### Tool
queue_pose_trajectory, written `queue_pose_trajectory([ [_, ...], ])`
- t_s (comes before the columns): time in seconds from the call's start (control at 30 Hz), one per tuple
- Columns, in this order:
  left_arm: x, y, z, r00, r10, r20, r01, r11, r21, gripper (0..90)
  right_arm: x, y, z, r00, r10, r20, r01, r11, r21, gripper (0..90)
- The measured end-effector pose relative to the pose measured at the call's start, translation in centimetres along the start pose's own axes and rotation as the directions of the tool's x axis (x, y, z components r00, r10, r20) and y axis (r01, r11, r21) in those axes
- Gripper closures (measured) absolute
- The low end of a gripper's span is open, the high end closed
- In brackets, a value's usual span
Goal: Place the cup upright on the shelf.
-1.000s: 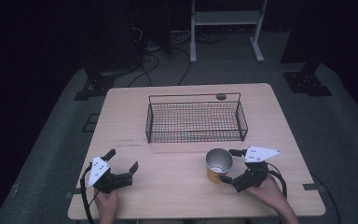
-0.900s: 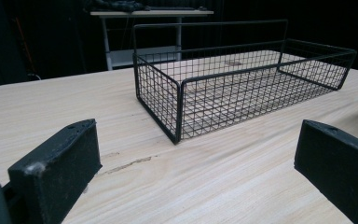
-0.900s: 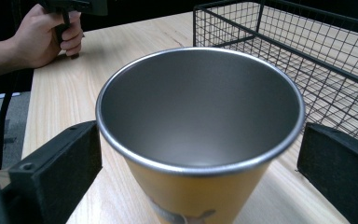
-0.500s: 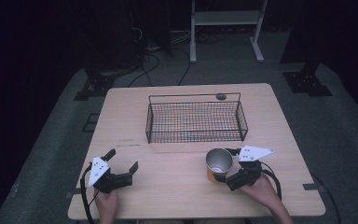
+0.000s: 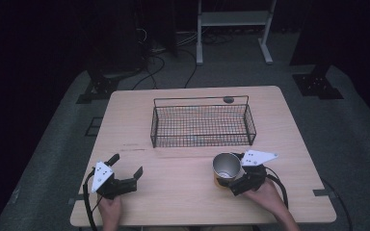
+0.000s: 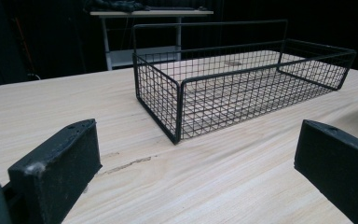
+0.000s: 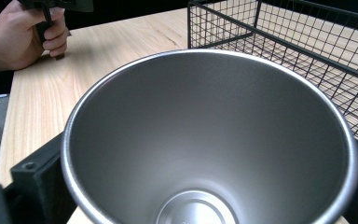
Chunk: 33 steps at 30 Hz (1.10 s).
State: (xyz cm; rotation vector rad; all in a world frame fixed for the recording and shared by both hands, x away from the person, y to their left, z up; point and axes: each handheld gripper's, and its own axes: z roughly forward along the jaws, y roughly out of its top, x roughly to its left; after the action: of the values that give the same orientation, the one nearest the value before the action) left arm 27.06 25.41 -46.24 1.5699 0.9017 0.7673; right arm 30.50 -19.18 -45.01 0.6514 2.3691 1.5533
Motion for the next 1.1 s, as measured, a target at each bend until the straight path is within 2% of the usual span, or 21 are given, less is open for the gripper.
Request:
queue_pose_trajectory([
  [0.03, 0.0, 0.0, 0.0, 1.0, 0.0, 0.0, 0.0, 1.0, 0.0, 0.0, 0.0, 0.0, 0.0, 1.0, 0.002, 0.004, -0.002, 1.0, -0.004, 0.5],
  [0.07, 0.0, 0.0, 0.0, 1.0, 0.0, 0.0, 0.0, 1.0, 0.0, 0.0, 0.0, 0.0, 0.0, 0.9999, 0.007, 0.015, -0.007, 1.0, -0.006, 6.3],
  [0.13, 0.0, 0.0, 0.0, 1.0, 0.0, 0.0, 0.0, 1.0, 0.0, 0.0, 0.1, 0.0, 0.0, 0.9999, 0.009, 0.013, -0.009, 1.0, -0.013, 11.0],
  [0.17, 0.0, 0.0, 0.0, 1.0, 0.0, 0.0, 0.0, 1.0, 0.0, 0.0, 0.2, 0.1, 0.0, 0.9996, 0.007, 0.028, -0.007, 1.0, -0.015, 12.0],
  [0.87, 0.0, 0.0, 0.0, 1.0, 0.0, -0.002, 0.0, 1.0, 0.0, 0.0, 0.4, 0.3, -0.2, 0.9987, -0.002, 0.05, 0.001, 1.0, 0.006, 12.5],
  [1.1, 0.0, 0.0, 0.0, 1.0, 0.0, -0.001, 0.0, 1.0, 0.0, 0.0, 0.6, 1.2, -0.6, 0.9993, -0.002, 0.037, 0.002, 1.0, 0.003, 12.6],
])
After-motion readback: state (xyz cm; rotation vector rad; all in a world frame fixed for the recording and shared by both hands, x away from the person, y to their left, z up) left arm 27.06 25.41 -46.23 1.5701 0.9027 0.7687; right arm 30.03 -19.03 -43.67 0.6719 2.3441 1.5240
